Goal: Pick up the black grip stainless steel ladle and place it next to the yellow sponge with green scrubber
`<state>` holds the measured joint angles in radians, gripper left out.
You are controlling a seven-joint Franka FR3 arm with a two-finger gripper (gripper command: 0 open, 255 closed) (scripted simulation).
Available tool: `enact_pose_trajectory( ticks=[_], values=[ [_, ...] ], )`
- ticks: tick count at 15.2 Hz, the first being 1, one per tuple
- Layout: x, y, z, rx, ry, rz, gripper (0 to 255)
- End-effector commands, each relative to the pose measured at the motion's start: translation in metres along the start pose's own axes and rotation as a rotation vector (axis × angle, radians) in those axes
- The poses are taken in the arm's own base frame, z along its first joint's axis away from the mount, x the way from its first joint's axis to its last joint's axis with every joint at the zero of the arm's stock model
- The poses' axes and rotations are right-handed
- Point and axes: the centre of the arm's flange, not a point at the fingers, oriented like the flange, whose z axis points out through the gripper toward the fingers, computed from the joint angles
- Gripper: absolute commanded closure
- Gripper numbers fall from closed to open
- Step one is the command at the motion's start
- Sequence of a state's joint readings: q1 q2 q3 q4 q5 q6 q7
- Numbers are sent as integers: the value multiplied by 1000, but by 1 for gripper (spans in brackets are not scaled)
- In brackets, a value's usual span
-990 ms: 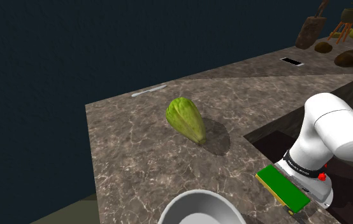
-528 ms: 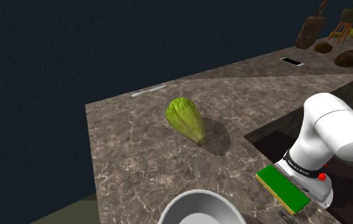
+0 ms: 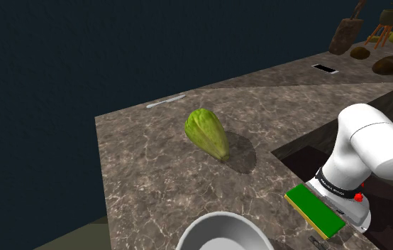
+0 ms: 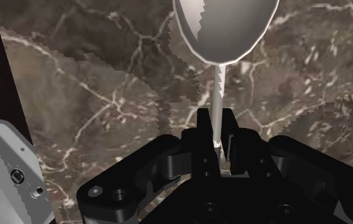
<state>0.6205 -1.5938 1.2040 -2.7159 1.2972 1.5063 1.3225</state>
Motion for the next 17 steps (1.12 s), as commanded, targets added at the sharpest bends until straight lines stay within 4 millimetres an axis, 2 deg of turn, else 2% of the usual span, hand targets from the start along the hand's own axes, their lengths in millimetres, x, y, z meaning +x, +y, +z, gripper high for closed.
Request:
enact_pose_trajectory(
  ticks=[1,6,10,17],
  values=[
    [0,0,0,0,0,0,0],
    [0,0,0,0,0,0,0],
    [0,0,-50,0,0,0,0],
    [0,0,-50,0,0,0,0]
  ],
)
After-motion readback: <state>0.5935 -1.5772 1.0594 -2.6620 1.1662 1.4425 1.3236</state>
